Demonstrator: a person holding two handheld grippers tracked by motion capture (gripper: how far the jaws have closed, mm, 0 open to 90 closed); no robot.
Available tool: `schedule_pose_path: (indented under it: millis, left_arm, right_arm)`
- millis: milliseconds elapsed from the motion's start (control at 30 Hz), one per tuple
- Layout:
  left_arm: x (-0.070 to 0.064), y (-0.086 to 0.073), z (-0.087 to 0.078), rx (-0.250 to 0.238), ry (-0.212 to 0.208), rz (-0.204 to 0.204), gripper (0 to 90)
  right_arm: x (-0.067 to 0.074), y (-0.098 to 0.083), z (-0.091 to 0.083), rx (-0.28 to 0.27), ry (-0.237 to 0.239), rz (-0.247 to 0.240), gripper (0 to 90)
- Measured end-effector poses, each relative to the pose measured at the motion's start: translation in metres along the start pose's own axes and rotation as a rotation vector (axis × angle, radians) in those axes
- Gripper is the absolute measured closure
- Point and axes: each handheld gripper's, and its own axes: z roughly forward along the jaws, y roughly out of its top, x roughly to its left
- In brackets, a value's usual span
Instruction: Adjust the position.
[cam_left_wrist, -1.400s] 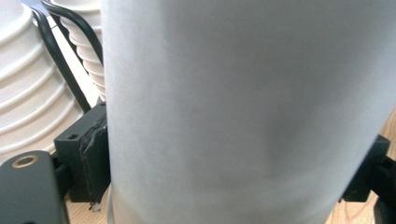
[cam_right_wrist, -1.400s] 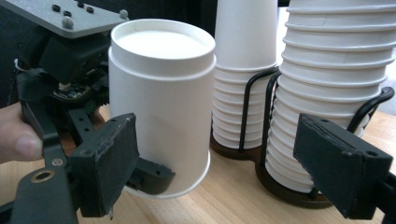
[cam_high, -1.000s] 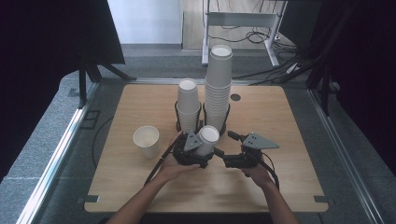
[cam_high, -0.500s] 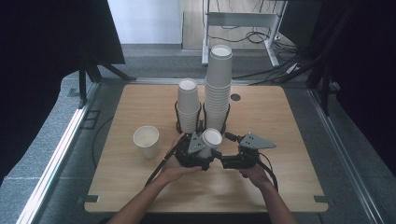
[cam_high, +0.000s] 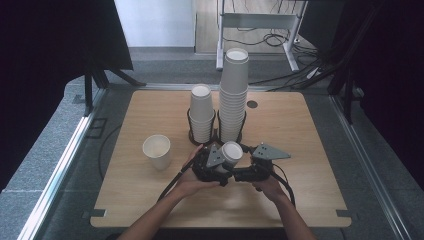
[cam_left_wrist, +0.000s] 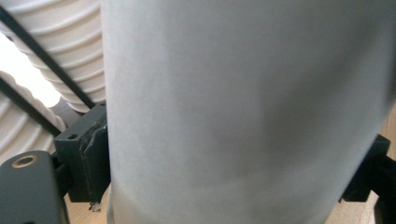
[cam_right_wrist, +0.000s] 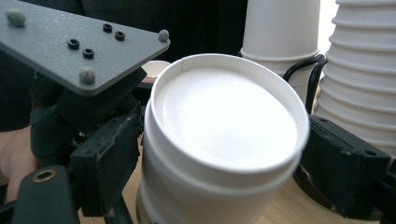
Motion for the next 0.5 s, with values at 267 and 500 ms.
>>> schedule_pose_path:
  millis: [267, 500]
  left_arm:
    - [-0.0060, -0.0013, 0.0057, 0.016, -0.020, 0.009, 12.3]
    - [-0.0039, -0.0017, 0.0087, 0.035, -0.018, -0.025, 9.1]
  right_arm:
    - [-0.0001, -0.0039, 0.0030, 0.003, 0.004, 0.008, 21.6]
    - [-0.0033, -0.0048, 0.0059, 0.022, -0.002, 0.049, 23.1]
